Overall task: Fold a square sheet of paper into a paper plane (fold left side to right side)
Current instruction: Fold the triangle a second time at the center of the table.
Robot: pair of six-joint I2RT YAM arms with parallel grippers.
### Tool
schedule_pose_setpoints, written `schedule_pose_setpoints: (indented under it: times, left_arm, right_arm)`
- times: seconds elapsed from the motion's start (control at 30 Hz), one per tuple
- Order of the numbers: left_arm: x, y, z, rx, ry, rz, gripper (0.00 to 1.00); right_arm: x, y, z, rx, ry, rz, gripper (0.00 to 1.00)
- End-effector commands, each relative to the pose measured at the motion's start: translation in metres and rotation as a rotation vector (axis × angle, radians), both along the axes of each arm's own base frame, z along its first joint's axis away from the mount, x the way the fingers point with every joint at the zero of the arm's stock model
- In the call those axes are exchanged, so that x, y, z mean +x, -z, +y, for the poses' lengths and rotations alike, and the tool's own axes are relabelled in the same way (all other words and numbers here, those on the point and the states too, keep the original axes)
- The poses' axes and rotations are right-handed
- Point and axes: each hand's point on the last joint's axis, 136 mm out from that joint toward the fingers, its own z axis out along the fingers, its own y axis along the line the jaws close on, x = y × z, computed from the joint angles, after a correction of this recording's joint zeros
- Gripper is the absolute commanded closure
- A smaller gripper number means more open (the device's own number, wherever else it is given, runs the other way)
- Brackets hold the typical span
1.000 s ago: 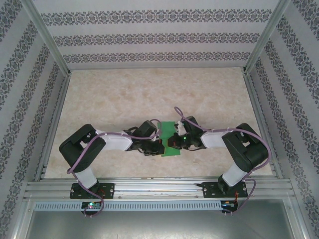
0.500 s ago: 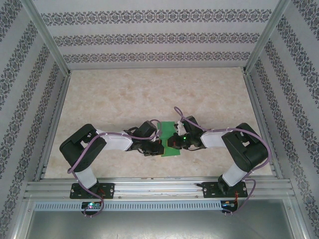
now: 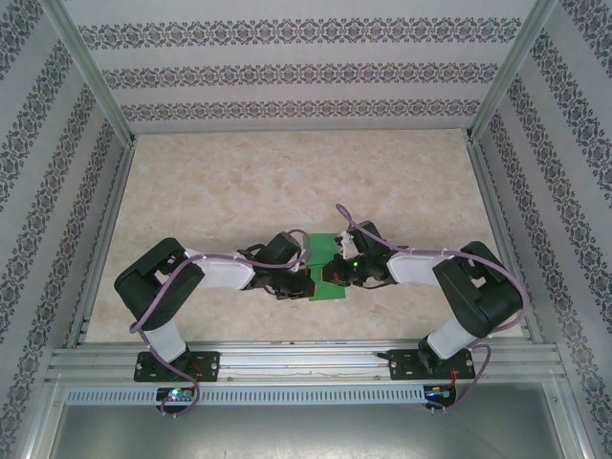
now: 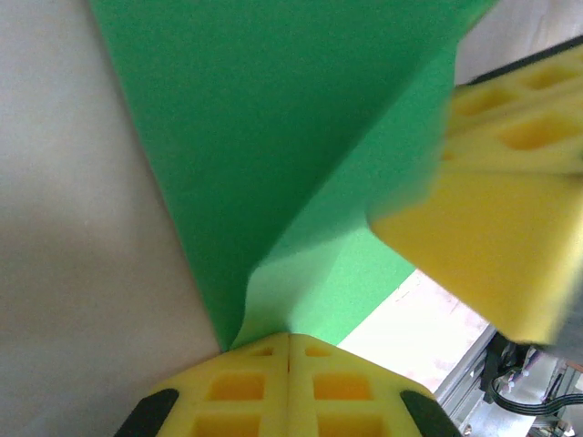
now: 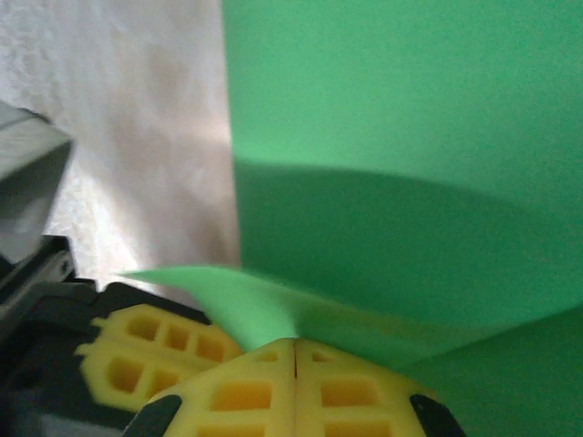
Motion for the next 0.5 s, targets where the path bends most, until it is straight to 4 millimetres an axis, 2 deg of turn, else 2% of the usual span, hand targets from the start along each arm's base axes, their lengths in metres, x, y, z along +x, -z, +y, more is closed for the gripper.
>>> schedule_pose_setpoints:
  times: [0.0,0.27,0.47]
  left_arm:
    - [-0.010,0.022,0.015,0.105,0.004,0.042,1.00]
    - [-0.010,0.019,0.016,0.108,-0.001,0.036,1.00]
    - [-0.010,0.018,0.016,0.109,-0.002,0.039,1.00]
  right_arm:
    - [0.005,-0.021,-0.001,0.019,0.006,-0.062,1.00]
    - [0.001,-0.039,-0.015,0.040,0.051,-0.135,1.00]
    - [-0.006,-0.043,-0.020,0.046,0.077,-0.171,1.00]
